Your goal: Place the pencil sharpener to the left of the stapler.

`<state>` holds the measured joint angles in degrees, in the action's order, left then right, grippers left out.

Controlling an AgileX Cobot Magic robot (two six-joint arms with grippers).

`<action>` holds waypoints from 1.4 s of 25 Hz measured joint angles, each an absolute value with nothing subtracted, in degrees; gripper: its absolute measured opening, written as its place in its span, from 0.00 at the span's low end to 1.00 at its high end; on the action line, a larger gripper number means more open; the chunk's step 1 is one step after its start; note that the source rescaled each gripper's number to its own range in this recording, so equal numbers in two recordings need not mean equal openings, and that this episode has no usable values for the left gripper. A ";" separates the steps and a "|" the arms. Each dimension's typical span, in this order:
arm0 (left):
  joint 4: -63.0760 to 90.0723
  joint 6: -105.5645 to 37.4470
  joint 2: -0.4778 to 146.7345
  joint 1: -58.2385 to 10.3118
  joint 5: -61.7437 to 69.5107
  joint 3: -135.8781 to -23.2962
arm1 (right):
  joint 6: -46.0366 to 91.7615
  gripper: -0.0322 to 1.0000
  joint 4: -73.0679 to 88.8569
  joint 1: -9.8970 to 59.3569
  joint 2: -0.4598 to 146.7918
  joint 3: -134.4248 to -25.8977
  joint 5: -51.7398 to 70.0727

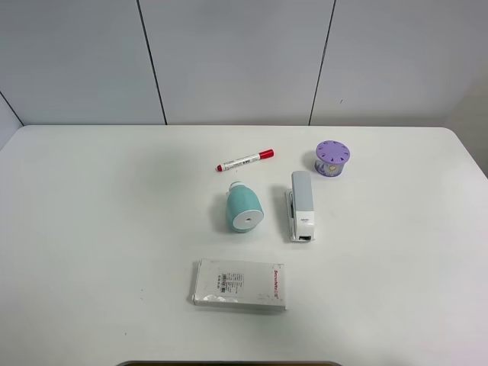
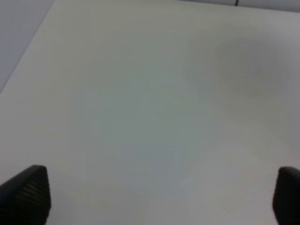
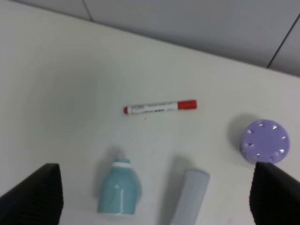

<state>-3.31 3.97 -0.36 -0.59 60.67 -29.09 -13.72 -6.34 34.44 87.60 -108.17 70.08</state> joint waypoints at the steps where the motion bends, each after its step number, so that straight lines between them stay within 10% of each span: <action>1: -3.31 3.97 -0.36 -0.59 60.67 -29.09 | -13.30 0.36 -6.88 34.44 86.81 -108.17 70.08; 16: -3.31 3.97 -0.36 -0.59 60.67 -29.09 | -12.04 0.36 -17.09 34.04 62.22 -78.02 70.09; 35: -3.31 3.97 -0.36 -0.59 60.67 -29.09 | -9.20 0.36 -12.20 5.60 15.39 -40.19 70.15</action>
<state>-3.31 3.97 -0.36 -0.59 60.67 -29.09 -9.20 -12.20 5.60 15.39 -40.19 70.15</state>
